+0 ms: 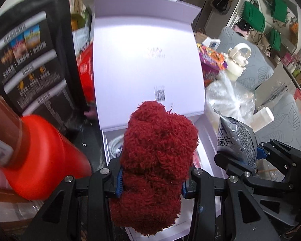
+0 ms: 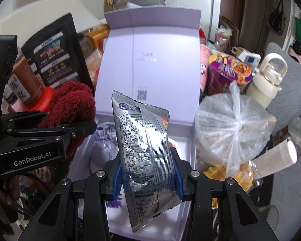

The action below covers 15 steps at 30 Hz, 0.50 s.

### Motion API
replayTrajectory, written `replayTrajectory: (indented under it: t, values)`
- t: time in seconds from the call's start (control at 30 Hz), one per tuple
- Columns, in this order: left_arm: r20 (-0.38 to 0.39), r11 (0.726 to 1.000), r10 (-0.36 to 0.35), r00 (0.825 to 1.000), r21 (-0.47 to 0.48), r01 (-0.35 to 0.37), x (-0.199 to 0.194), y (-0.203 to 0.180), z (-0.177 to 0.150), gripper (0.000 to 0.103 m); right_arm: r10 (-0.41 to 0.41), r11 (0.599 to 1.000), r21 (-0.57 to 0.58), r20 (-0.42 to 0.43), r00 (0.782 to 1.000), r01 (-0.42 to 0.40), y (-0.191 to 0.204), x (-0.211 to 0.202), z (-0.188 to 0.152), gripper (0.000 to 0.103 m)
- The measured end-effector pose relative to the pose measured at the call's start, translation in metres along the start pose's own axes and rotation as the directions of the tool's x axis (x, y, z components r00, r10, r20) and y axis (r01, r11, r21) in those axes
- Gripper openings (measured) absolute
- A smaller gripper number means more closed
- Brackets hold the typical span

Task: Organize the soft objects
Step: 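Lower the red knitted item and silver bag into the gift box with both tools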

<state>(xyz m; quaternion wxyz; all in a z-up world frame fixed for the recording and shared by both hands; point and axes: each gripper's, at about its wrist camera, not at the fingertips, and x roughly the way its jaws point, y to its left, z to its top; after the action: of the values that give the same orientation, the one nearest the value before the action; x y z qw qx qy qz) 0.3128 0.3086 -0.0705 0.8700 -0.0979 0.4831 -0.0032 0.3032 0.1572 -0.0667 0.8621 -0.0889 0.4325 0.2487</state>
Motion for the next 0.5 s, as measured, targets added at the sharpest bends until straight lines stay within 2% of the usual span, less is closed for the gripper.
replayTrajectory:
  t: [0.23, 0.37, 0.5]
  values:
    - [-0.073, 1.0, -0.001, 0.997, 0.001, 0.001, 0.024, 0.0, -0.02, 0.04, -0.019, 1.0, 0.019, -0.064, 0.998, 0.02, -0.002, 0.022, -0.021, 0.041]
    - [-0.09, 1.0, 0.007, 0.996, 0.027, -0.004, 0.033, -0.004, -0.028, 0.04, -0.058, 0.998, 0.004, -0.088, 0.994, 0.059, -0.002, 0.033, -0.033, 0.041]
    - [-0.098, 0.998, 0.022, 0.995, 0.063, -0.016, 0.041, -0.006, -0.037, 0.04, -0.055, 0.998, 0.01, -0.119, 0.991, 0.057, 0.0, 0.043, -0.044, 0.041]
